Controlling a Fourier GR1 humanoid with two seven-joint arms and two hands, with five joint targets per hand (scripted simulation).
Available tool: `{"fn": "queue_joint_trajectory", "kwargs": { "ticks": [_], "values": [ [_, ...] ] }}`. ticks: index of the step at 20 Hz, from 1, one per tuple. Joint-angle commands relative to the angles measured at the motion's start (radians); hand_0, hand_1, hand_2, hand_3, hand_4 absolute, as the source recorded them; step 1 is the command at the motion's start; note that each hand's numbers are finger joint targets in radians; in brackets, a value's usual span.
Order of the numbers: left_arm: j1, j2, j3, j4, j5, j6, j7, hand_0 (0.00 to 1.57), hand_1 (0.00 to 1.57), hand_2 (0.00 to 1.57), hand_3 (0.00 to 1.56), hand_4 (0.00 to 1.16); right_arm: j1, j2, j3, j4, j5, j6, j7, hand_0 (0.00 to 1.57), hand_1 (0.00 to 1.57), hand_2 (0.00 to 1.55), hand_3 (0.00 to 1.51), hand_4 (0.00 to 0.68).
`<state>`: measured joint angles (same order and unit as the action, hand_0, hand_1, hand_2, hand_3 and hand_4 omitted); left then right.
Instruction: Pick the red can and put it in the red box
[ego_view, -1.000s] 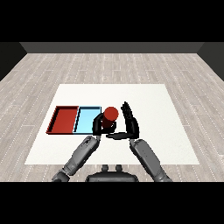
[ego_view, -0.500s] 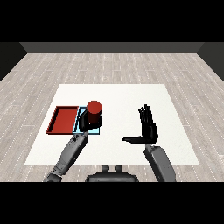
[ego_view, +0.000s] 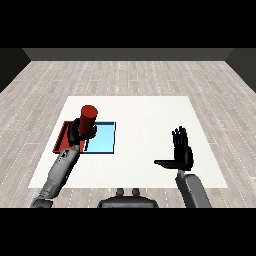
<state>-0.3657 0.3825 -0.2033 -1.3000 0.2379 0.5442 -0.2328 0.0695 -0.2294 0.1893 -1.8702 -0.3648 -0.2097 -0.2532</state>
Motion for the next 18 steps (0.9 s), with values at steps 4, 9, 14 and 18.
{"fn": "queue_joint_trajectory", "kwargs": {
  "ticks": [4,9,14,18],
  "values": [
    [-0.016,0.135,0.066,0.303,-0.039,-0.08,0.058,1.57,1.57,1.55,1.5,1.11,-0.029,0.004,-0.056,0.101,-0.031,0.034,-0.021,0.0,0.0,0.0,0.0,0.0],
    [-0.122,0.177,0.047,0.601,-0.128,-0.076,0.144,1.57,1.57,1.55,1.47,1.05,-0.05,0.012,-0.055,0.173,-0.002,0.037,-0.055,0.0,0.0,0.0,0.0,0.0],
    [-0.208,0.162,0.031,0.896,-0.189,-0.099,0.169,0.94,0.94,0.85,0.67,0.89,-0.105,0.024,-0.074,0.221,-0.01,0.036,-0.055,0.0,0.0,0.0,0.0,0.0],
    [-0.237,0.094,0.04,1.057,-0.203,-0.096,0.141,0.0,0.0,0.32,0.0,0.71,-0.112,0.026,-0.089,0.281,-0.003,0.058,-0.103,0.0,0.0,0.0,0.0,0.0]
  ]
}}
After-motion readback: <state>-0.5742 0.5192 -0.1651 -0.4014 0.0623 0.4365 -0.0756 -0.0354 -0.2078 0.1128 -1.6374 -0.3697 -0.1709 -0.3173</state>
